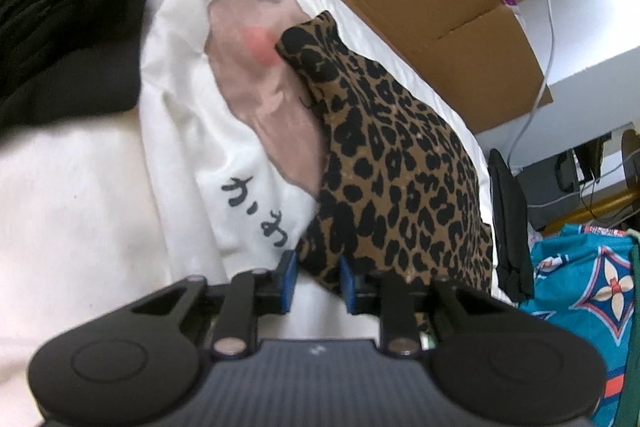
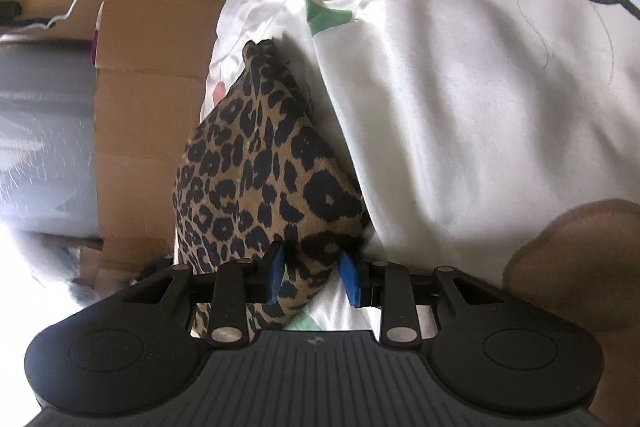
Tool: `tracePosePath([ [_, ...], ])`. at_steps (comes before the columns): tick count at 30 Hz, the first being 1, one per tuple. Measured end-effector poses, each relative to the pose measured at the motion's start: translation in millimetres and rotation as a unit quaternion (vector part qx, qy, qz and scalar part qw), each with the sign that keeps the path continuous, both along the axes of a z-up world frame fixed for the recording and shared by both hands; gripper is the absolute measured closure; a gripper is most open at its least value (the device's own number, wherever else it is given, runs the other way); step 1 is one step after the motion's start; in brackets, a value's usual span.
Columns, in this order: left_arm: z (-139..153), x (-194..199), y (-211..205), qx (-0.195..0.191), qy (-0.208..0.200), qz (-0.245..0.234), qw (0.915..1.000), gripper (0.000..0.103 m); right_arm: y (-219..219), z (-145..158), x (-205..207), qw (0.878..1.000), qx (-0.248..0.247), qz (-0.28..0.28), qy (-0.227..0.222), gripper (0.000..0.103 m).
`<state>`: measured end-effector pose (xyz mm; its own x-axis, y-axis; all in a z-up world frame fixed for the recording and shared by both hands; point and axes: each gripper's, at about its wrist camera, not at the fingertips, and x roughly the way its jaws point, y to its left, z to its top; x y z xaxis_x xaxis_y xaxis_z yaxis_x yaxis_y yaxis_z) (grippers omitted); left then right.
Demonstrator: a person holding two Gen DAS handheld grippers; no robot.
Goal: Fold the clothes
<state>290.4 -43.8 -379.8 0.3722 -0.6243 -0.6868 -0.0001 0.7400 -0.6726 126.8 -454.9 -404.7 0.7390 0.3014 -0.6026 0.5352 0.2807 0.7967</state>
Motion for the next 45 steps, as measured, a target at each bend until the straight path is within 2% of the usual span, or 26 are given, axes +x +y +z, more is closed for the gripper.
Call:
tracePosePath([
  [2,-2,0,3,-0.006,0.004,0.005,1.0000,0.090,2,2,1,1.000,-0.011,0.005,0.001,0.069],
  [3,-2,0,4,-0.008,0.005,0.006,0.9999,0.093,2,5,1,1.000,-0.020,0.010,0.003,0.075],
  [4,-3,0,5,-0.010,0.005,0.008,0.9999,0.094,3,8,1,1.000,-0.028,0.012,0.002,0.080],
  [9,-1,-1,8,-0.015,0.001,0.009,0.9999,0.095,7,19,-6,0.999,-0.042,0.007,-0.007,0.083],
  [11,-2,3,11,-0.015,0.002,0.003,0.9999,0.095,7,16,-6,0.999,-0.036,0.006,0.005,0.080],
  [13,-3,7,13,-0.015,0.002,-0.004,0.9999,0.094,7,10,-6,1.000,-0.022,0.002,0.011,0.068],
  [16,-5,12,16,-0.015,0.002,-0.013,0.9998,0.092,7,5,0,1.000,-0.006,0.002,0.001,0.058],
  [20,-6,14,17,-0.012,0.001,-0.021,0.9997,0.091,6,-1,8,1.000,-0.002,0.006,-0.012,0.059],
  [27,-12,13,19,-0.029,0.007,-0.017,0.9994,0.088,-1,-7,6,0.999,0.023,-0.018,-0.022,0.060],
  [32,-16,13,20,-0.041,0.012,-0.015,0.9990,0.088,-4,0,-7,0.998,0.002,-0.063,-0.022,0.060],
  [39,-20,11,17,-0.054,0.013,-0.017,0.9983,0.088,-6,-2,6,0.999,-0.014,-0.046,-0.025,0.061],
  [40,-19,9,15,-0.051,0.011,-0.020,0.9985,0.088,-7,-2,6,0.999,-0.013,-0.045,-0.024,0.063],
  [42,-18,9,11,-0.042,0.005,-0.026,0.9988,0.090,-8,-2,9,0.999,-0.012,-0.043,-0.020,0.078],
  [45,-16,3,12,-0.042,0.004,-0.024,0.9988,0.096,-10,-4,8,0.999,-0.008,-0.042,-0.019,0.084],
])
